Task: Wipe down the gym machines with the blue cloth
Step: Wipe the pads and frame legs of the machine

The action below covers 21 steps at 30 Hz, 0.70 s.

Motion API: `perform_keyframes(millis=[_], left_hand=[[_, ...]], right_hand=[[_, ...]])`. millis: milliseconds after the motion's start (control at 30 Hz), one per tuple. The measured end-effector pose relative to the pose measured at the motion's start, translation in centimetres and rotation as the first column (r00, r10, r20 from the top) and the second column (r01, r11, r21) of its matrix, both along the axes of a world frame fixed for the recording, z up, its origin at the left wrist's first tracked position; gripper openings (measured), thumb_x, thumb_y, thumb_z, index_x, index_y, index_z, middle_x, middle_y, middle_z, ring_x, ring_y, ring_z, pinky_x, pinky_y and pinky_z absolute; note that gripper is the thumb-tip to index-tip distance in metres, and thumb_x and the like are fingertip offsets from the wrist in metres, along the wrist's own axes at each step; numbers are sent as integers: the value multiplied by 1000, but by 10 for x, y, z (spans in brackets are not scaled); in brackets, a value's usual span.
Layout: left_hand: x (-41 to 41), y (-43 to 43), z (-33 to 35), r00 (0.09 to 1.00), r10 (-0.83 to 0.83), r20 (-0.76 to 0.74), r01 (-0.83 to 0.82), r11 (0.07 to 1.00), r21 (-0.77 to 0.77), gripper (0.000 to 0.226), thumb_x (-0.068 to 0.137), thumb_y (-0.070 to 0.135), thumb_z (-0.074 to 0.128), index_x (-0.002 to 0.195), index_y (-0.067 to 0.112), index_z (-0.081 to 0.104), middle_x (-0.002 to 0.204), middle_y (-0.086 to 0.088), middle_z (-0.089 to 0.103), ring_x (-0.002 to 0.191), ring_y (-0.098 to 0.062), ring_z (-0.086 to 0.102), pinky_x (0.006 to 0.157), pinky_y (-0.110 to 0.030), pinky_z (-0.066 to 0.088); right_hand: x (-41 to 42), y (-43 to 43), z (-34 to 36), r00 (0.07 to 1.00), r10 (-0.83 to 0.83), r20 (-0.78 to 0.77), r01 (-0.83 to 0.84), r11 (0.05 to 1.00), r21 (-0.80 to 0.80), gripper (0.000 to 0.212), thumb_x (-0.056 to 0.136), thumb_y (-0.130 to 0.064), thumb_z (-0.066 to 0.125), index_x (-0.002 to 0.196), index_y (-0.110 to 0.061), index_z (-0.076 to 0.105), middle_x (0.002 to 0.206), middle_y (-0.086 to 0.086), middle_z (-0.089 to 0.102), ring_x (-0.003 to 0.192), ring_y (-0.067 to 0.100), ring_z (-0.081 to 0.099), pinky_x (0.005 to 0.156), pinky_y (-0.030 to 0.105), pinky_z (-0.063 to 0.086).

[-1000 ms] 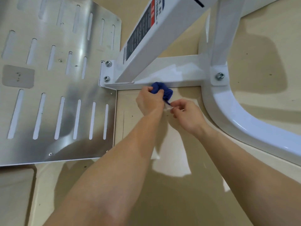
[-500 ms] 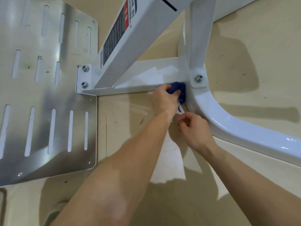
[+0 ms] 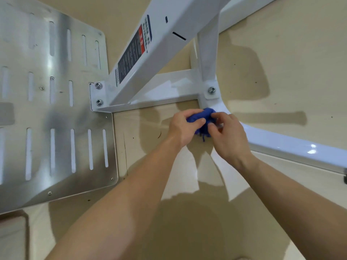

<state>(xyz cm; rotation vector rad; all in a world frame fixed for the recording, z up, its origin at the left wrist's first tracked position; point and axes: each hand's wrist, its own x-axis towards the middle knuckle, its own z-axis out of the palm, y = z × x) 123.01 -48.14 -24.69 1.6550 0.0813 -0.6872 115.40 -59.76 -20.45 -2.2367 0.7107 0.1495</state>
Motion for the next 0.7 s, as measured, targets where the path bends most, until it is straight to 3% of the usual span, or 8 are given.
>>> perform_keyframes(millis=[133, 233, 300, 367, 467, 533, 600, 700], left_hand=[[-2, 6, 25, 997, -67, -28, 65, 996, -58, 35, 92, -2, 59, 124, 11, 66, 109, -6, 72, 92, -17, 68, 73, -25, 56], [1, 8, 37, 983, -180, -47, 176, 982, -68, 31, 92, 2, 63, 121, 13, 66, 109, -8, 72, 98, -22, 70, 81, -33, 59], [5, 9, 40, 983, -178, -51, 176, 984, -36, 28, 91, 4, 66, 117, 13, 67, 103, -8, 72, 87, -22, 71, 69, -27, 59], [10, 12, 37, 989, -149, -4, 149, 988, 39, 26, 90, 6, 67, 116, 11, 67, 102, -9, 70, 81, -21, 68, 60, -21, 55], [12, 13, 30, 985, -162, 52, 156, 983, 100, 23, 87, 7, 70, 108, 15, 67, 101, -8, 70, 87, -23, 68, 68, -28, 58], [10, 9, 30, 988, -147, 45, 142, 985, 99, 19, 84, 8, 70, 100, 17, 68, 95, -5, 72, 79, -19, 67, 67, -29, 55], [10, 4, 35, 997, -82, -5, 82, 995, 57, 7, 86, 19, 71, 93, 17, 71, 87, 2, 71, 73, -11, 63, 65, -23, 50], [12, -1, 39, 1000, 1, -21, 1, 997, 72, 17, 91, 29, 67, 92, 13, 74, 83, 5, 70, 68, -4, 60, 62, -12, 46]], right_hand=[[-3, 1, 16, 1000, -15, 23, 13, 993, 120, 43, 92, -30, 62, 133, -27, 52, 120, -4, 43, 95, 11, 59, 85, 26, 45], [-4, -12, 19, 998, -31, 55, 24, 993, 115, 41, 88, -14, 67, 126, -19, 53, 112, -3, 50, 84, 12, 58, 71, 15, 42], [-3, -26, 20, 998, -36, 42, 31, 992, 120, 33, 84, 1, 59, 112, -17, 59, 102, 1, 62, 69, 12, 60, 54, 10, 41], [-2, -40, 21, 998, -55, 17, 53, 995, 90, 35, 78, 6, 50, 99, -19, 63, 96, 6, 65, 64, 20, 57, 49, 11, 39], [5, -53, 25, 997, -78, 26, 76, 995, 61, 38, 73, 5, 45, 95, -22, 62, 86, -2, 64, 69, 24, 57, 57, 23, 47], [12, -57, 29, 995, -76, 59, 73, 995, 65, 41, 75, 5, 46, 103, -22, 58, 90, -7, 60, 72, 19, 57, 60, 26, 47], [19, -59, 32, 996, -45, 81, 44, 999, 10, 45, 75, 4, 48, 109, -23, 59, 94, -4, 58, 77, 17, 55, 66, 24, 44], [23, -62, 33, 992, 47, 115, -33, 992, -122, 40, 74, 4, 48, 102, -21, 63, 102, -1, 54, 86, 19, 53, 77, 30, 43]])
